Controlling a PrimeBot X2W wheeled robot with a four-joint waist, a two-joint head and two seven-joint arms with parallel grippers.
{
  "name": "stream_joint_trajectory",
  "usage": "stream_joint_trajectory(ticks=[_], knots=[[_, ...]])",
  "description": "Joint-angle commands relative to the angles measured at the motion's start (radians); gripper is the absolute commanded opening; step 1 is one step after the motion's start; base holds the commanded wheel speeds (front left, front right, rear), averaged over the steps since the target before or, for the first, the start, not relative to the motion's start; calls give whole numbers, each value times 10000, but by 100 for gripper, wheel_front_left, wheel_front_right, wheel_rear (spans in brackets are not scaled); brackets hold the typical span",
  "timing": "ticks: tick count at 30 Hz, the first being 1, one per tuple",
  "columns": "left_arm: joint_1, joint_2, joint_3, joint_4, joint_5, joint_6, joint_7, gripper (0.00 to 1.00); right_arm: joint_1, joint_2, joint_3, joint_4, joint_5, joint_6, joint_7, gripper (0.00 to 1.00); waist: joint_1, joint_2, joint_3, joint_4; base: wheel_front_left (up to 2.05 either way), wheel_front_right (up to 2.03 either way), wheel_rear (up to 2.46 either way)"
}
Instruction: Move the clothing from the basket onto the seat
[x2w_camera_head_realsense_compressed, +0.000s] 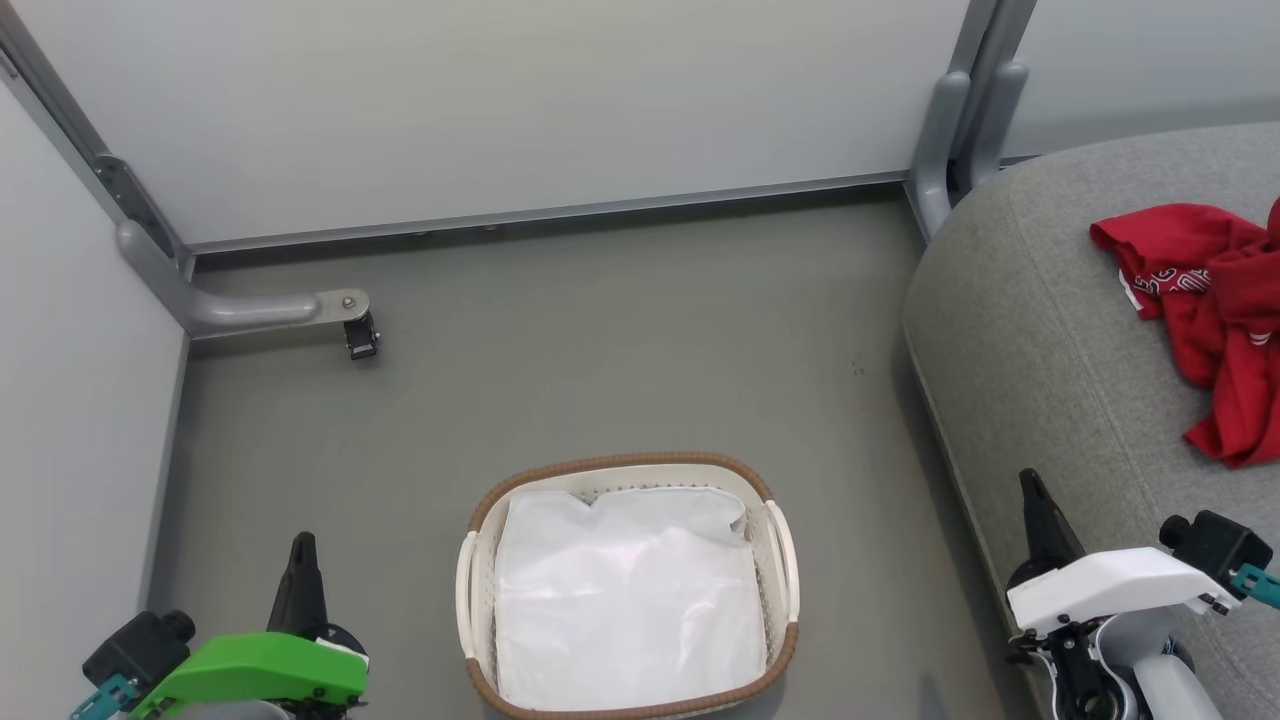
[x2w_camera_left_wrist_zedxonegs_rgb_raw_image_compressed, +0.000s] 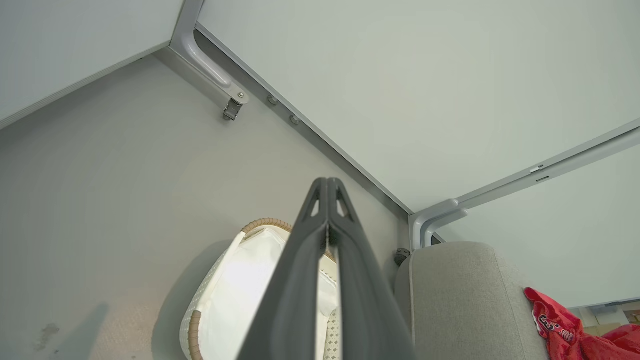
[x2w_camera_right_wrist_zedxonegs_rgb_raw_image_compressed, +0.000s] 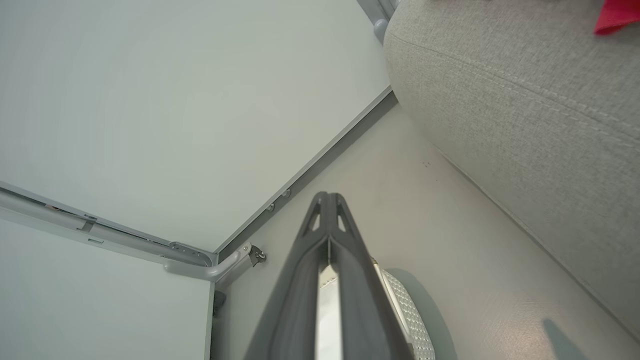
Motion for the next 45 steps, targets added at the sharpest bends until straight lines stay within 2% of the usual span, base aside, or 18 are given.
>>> stream_joint_trajectory(ticks=[1, 21, 45], knots=[[-305, 38, 93, -179, -337, -76, 88, 0, -45, -61, -57, -190, 373, -2, 84, 0, 0, 0, -13, 1, 0, 0, 0], [-471, 51, 390, -366, -2553, -179, 697, 0, 74, -76, -260, -528, 2705, -4, 695, 0, 0, 0, -169, 3, 0, 0, 0], [-633, 64, 678, -538, -4720, -292, 1306, 0, 189, -92, -454, -859, 4977, -6, 1288, 0, 0, 0, -355, 5, 0, 0, 0]])
